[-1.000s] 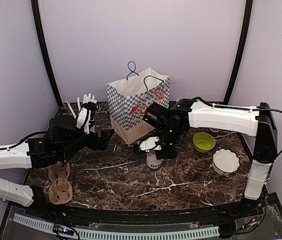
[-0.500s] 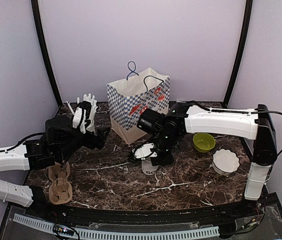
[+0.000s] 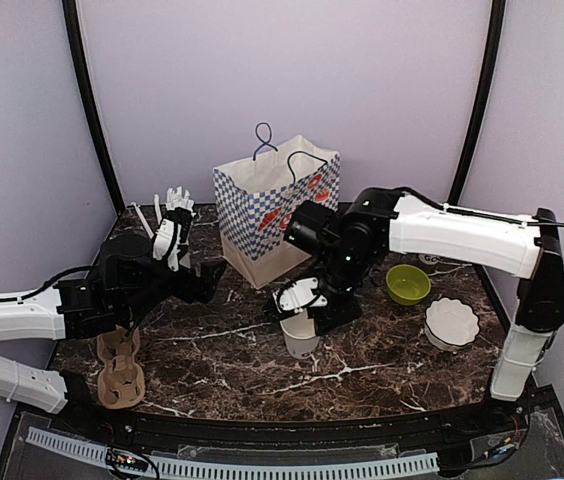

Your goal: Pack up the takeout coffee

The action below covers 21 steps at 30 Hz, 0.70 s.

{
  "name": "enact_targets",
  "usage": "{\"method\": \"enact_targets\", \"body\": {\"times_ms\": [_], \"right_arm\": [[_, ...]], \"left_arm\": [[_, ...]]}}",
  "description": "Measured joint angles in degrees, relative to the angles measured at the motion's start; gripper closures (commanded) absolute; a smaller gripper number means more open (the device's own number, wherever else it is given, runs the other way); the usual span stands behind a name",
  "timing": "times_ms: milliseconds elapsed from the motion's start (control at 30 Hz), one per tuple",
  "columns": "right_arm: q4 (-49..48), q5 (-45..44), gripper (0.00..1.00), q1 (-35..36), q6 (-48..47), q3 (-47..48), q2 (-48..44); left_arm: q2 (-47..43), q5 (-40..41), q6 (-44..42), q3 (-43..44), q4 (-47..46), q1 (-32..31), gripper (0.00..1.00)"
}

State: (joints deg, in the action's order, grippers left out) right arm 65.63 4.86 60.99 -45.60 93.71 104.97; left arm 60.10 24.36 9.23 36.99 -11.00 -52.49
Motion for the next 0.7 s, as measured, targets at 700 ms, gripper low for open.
{"method": "enact_targets", "body": {"times_ms": [700], "right_arm": [[-4.13,-2.84,0.60,-26.18,12.11,7.43,5.84]], "left_arm": [[6.01,-8.09,-1.27,4.09,-0.11,0.22,0.10]]}}
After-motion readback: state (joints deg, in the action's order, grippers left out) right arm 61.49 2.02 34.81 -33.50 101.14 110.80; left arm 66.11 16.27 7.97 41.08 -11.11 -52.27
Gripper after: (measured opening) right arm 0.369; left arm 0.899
